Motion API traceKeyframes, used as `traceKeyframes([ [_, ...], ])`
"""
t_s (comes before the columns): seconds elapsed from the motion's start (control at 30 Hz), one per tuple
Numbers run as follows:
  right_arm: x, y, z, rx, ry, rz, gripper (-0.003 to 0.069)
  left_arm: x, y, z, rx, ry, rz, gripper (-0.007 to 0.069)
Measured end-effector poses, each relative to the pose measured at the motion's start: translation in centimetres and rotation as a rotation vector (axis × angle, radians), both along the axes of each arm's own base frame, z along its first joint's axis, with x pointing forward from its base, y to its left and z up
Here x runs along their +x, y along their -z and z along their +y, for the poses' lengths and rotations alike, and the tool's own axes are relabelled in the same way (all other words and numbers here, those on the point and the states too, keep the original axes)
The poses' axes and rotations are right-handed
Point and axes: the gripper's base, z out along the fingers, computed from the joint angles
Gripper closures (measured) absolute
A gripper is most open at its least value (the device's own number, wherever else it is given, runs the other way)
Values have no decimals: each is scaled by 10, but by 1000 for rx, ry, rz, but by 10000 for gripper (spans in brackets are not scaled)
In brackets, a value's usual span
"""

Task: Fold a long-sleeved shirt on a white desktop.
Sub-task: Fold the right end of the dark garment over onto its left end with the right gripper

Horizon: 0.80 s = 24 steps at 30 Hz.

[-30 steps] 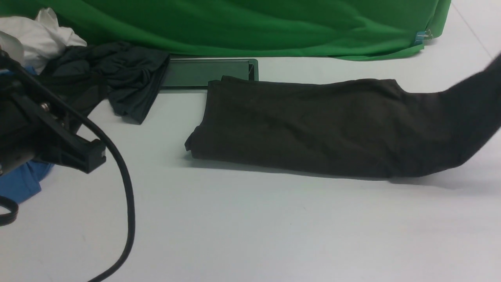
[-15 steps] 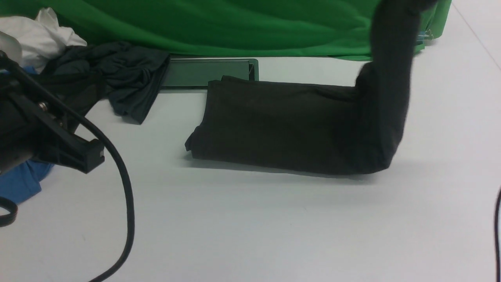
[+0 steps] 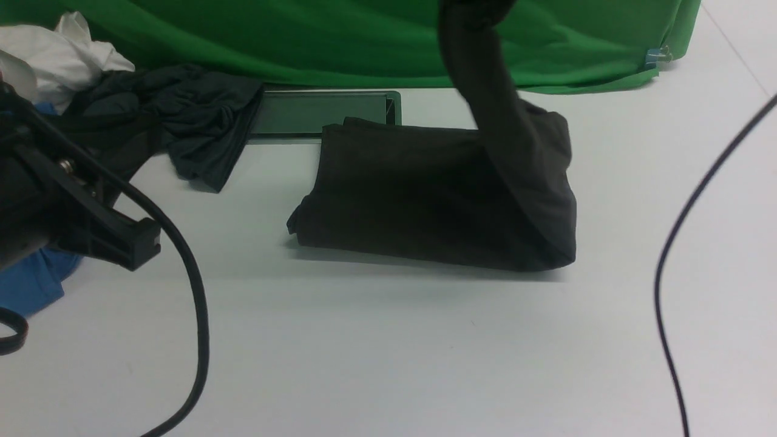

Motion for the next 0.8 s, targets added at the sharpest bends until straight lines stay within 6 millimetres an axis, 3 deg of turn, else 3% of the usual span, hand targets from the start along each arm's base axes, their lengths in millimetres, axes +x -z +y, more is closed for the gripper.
traceKeyframes([
  [0.1,3,11,20,5,-37,17,594,0,0,0,1,0,-1,607],
  [0.2,6,36,46,19,-79,66,594,0,0,0,1,0,-1,607],
  [0.33,9,58,62,20,-100,109,594,0,0,0,3,0,-1,607],
  [0.5,12,72,72,32,-103,127,594,0,0,0,4,0,-1,607],
  [0.7,17,75,73,58,-77,106,594,0,0,0,4,0,-1,607],
  [0.8,21,77,74,76,-47,99,547,0,0,0,4,0,-1,607],
])
